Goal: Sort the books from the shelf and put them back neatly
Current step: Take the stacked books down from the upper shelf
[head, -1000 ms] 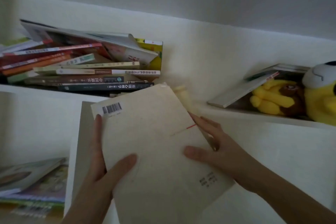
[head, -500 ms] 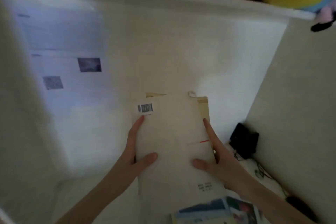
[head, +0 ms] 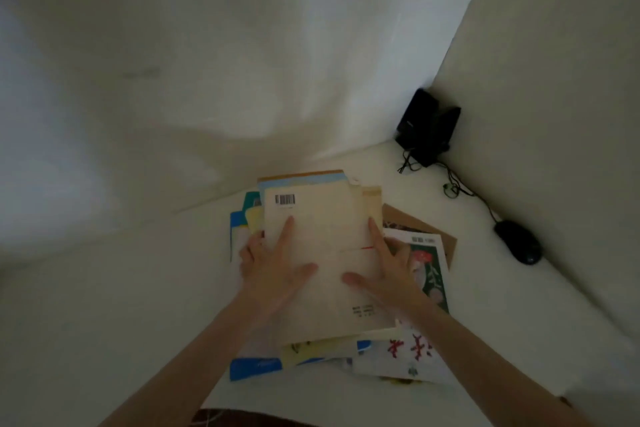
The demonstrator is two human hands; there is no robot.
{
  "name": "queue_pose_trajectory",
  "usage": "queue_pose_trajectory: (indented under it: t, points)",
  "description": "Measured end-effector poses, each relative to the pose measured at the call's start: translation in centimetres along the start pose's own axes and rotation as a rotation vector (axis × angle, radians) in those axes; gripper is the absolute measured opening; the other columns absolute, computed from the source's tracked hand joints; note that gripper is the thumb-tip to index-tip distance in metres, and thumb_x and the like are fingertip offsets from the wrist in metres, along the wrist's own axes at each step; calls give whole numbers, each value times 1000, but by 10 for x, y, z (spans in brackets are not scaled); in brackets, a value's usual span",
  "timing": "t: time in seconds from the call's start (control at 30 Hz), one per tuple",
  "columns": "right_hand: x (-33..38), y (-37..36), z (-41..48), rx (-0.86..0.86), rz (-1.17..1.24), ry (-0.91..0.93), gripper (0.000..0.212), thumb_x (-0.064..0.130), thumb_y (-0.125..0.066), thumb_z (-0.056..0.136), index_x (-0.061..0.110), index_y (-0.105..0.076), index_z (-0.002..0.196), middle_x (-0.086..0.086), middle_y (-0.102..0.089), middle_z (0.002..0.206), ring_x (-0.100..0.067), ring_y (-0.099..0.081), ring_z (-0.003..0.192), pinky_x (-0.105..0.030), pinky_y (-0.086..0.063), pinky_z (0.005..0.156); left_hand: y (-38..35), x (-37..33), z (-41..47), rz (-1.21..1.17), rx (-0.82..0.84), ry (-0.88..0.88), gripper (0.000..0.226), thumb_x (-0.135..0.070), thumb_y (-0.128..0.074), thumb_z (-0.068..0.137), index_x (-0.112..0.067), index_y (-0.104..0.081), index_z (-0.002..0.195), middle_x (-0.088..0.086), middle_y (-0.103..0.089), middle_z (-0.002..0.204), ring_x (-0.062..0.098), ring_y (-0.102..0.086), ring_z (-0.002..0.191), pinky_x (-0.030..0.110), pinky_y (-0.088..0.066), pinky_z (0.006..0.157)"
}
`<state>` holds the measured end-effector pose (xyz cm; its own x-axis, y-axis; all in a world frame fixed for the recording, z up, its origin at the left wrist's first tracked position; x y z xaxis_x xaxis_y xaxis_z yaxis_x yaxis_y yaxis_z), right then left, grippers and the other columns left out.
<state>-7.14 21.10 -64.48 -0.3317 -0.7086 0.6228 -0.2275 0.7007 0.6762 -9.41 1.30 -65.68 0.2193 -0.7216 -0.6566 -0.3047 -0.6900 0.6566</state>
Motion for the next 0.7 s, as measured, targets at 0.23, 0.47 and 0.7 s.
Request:
queue_pose_trajectory:
  t: [0.23,0.47,0.7]
  points:
    - [9,5,-2,-4,-236,-18,114,57,-69,76,31,13,150,-6,16,156,-32,10,144,-50,0,116,-10,7,-7,131,26,25,88,-61,-53,86,-41,6,149,3,21,155,28,16,143,48,-1,116]
    - [94,49,-22,-35,-161,178,92,46,-63,87,26,0,152,-2,-5,153,-24,-11,141,-37,-17,116,62,-57,-26,-143,52,-67,82,-52,-65,79,-12,-33,144,7,-37,143,22,-42,126,18,-38,98]
    - [278,187,-115,-150,52,658,48,35,-64,88,41,-44,131,17,-45,131,1,-42,121,-12,-37,95,241,-202,-109,-272,-163,-512,27,-18,-62,91,-32,-59,114,-5,-70,102,8,-67,86,18,-52,73]
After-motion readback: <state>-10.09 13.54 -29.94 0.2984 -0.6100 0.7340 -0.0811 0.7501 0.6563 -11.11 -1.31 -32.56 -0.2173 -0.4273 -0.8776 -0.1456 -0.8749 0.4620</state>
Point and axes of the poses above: each hand's wrist, its own z-axis towards the middle knuckle, its own y-axis out of the back of the hand, x = y × z, the point moved 10 cm from there along z, towards the middle knuckle
